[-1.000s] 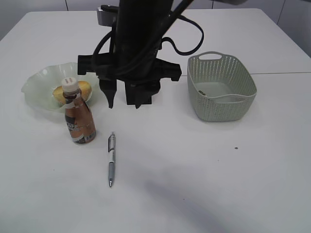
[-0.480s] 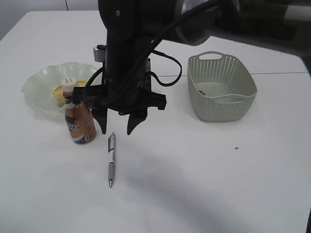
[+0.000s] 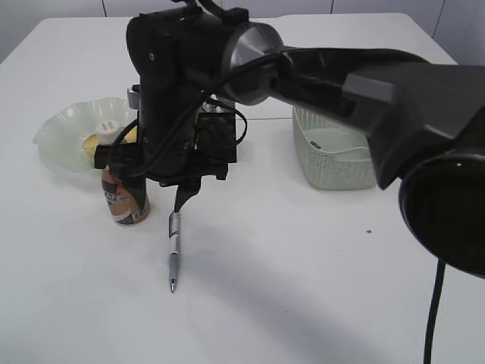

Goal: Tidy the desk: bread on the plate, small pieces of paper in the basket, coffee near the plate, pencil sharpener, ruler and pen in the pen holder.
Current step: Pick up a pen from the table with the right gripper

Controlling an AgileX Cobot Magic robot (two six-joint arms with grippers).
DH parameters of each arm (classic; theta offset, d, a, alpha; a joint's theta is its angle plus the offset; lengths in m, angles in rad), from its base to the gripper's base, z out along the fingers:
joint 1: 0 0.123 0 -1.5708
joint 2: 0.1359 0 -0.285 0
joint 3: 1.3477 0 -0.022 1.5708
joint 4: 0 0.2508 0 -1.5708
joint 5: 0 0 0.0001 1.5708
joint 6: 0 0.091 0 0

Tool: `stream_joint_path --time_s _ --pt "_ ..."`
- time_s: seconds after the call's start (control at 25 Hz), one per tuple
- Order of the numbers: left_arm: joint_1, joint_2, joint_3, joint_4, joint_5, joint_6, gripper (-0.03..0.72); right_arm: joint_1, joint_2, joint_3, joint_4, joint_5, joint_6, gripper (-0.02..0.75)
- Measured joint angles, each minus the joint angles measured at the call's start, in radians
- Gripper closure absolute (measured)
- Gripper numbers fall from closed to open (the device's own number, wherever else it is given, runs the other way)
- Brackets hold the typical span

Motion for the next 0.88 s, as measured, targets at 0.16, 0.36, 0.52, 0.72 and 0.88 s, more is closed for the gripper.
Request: stream_joint_path --time_s 0.16,0.36,0.52,0.72,0.88 --pt "0.000 0.000 0.000 0.000 0.000 0.000 0.448 0.000 0.020 -0.017 -0.006 0.000 0.017 0.364" --pt "0.000 0.000 0.000 0.000 0.000 0.000 0.448 0.000 0.031 -0.018 -0.033 0.000 0.023 0.364" --pt "0.000 0.000 0.000 0.000 -0.002 0.000 0.448 0.000 0.052 -0.019 -0.033 0.000 0.025 0.364" --pt "0.000 0.000 0.000 0.000 -0.002 0.000 0.447 0.000 0.088 -0.021 -0.029 0.000 0.027 0.364" --pt "0.000 0.000 0.000 0.000 -0.004 0.000 0.447 0.000 0.100 -0.021 -0.028 0.000 0.027 0.364"
